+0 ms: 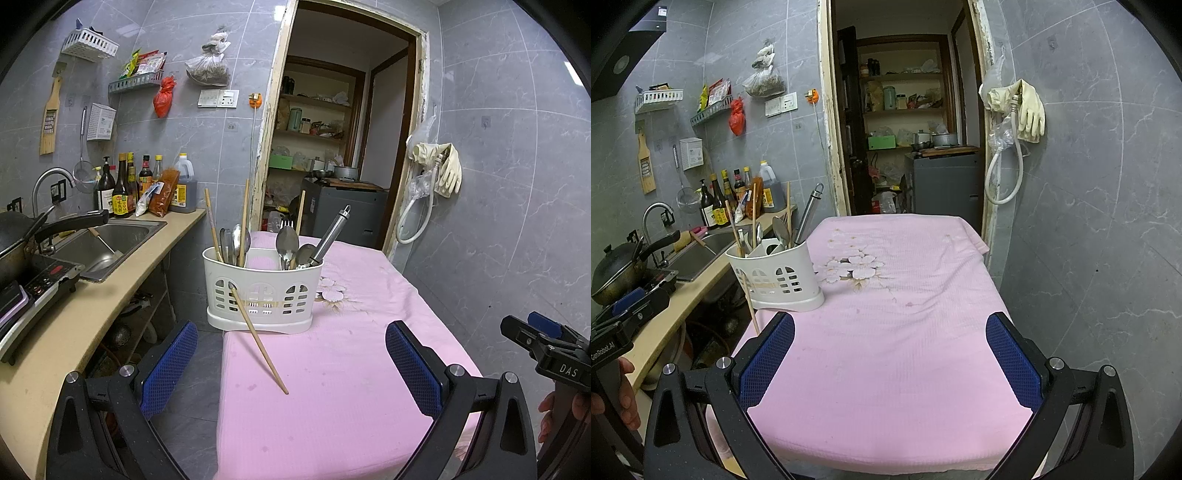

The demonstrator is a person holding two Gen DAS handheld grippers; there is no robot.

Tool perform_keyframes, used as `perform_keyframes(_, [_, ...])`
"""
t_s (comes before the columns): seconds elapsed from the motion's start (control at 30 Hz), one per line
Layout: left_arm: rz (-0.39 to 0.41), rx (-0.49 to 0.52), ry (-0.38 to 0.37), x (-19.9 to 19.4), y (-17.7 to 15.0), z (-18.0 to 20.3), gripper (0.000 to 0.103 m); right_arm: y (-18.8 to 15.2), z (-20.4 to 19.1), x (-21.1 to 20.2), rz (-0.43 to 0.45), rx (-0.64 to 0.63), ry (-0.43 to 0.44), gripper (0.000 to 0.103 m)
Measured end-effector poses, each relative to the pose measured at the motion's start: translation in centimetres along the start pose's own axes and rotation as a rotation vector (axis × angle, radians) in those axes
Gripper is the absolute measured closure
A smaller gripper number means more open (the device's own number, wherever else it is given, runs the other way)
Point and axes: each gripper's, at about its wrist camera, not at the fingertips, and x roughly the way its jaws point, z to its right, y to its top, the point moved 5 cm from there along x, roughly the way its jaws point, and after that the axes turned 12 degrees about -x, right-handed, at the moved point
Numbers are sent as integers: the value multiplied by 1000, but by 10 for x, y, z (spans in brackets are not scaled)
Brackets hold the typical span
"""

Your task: Organize utensils

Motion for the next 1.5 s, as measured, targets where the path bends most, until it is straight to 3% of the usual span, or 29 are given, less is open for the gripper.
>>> perform_keyframes(1.5, [-29,-26,3,15,0,-11,1,0,3,8,-10,-2,3,1])
